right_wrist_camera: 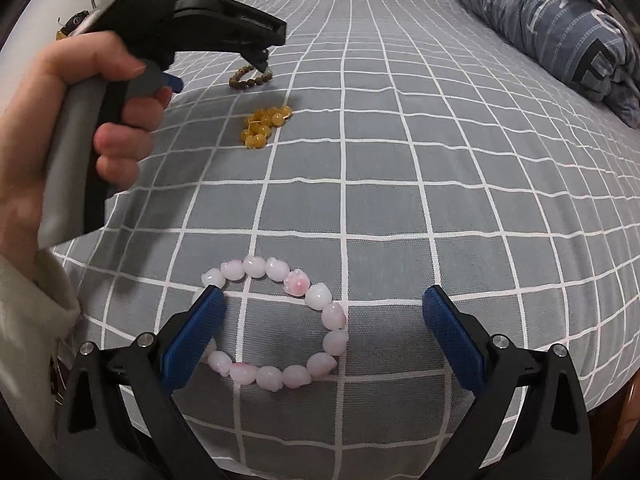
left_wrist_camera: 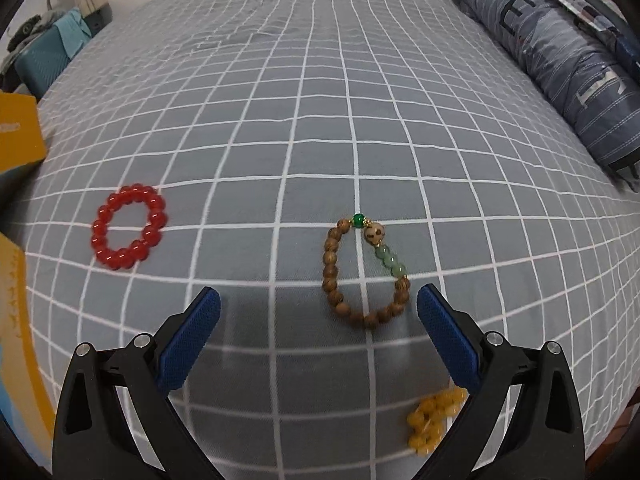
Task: Organize jewelry
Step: 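Move both tools back toward the wooden and pink bead bracelets, then grasp the wooden bead bracelet with the left tool while the right tool grasps the pink bead bracelet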
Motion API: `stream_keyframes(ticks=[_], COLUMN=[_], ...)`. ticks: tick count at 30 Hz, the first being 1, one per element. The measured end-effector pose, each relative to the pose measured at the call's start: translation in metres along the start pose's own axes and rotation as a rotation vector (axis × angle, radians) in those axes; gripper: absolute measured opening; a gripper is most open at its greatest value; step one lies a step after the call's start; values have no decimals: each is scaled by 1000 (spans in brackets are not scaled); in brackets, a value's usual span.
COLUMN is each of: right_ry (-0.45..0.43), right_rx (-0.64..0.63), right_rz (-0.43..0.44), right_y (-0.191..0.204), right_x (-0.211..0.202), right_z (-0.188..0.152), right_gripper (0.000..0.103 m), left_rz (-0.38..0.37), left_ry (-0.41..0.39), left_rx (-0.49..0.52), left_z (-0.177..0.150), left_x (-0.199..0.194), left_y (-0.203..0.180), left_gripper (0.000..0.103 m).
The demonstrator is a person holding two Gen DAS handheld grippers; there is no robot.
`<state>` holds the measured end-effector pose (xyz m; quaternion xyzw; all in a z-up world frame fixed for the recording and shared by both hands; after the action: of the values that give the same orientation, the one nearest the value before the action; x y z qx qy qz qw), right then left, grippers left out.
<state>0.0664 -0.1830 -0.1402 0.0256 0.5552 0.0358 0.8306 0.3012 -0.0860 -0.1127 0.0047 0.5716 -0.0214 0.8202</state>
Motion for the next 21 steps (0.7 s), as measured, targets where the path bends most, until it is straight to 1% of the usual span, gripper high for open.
stream_keyframes(ticks=[4, 7, 9, 10, 11, 12, 13, 14, 15, 17, 18, 19, 20, 21], right_ry=[2, -2, -2, -1, -1, -2, -2, -3, -3, -3, -2, -2, -2, -1], right_rx=[-1, 5, 8, 12, 16, 18, 21, 23, 25, 23, 23, 23, 19, 16], right_rz=[-8, -17, -20, -24, -27, -28, -32, -35, -38, -39, -36, -33, -30, -29], right_y=[1, 1, -2, -4, -5, -5, -6, -7, -8, -7, -7, -7, -6, -5], right_x=[1, 0, 0, 0, -1, -2, -3, -3, -3, -3, -3, -3, -4, -3], right_z=[-2, -4, -6, -3, -4, -4, -4, -5, -4, -3, -3, -3, -3, -3], right_gripper=[93, 88, 80, 78, 73, 68, 66, 62, 59, 53, 49, 47, 42, 38], left_rz=[10, 12, 9, 11, 17, 30, 38, 41, 41, 50, 54, 58, 58, 55], left_ry=[2, 4, 6, 9, 15, 19, 17, 16, 17, 16, 17, 16, 14, 14], left_rx=[7, 7, 2, 2, 2, 2, 4, 2, -1, 1, 8, 12, 20, 27], left_z=[5, 6, 4, 4, 4, 5, 5, 5, 5, 5, 5, 5, 5, 4], left_x=[11, 14, 14, 15, 15, 16, 16, 16, 16, 16, 16, 16, 15, 15], left_y=[-1, 1, 3, 3, 3, 3, 4, 5, 6, 8, 8, 7, 6, 5], left_gripper=[96, 94, 91, 88, 81, 78, 72, 68, 66, 57, 55, 49, 42, 39])
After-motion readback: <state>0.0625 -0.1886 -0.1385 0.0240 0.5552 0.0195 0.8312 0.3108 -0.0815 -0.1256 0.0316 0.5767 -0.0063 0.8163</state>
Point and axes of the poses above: each gripper's, at about its wrist camera, not at the fingertips, and x roughly the way its jaws point, y to its left, z to its top, the point moved 5 cm from there along x, roughly the way its jaws point, and after that the axes turned 7 degrees about y, right-handed, at the moved point
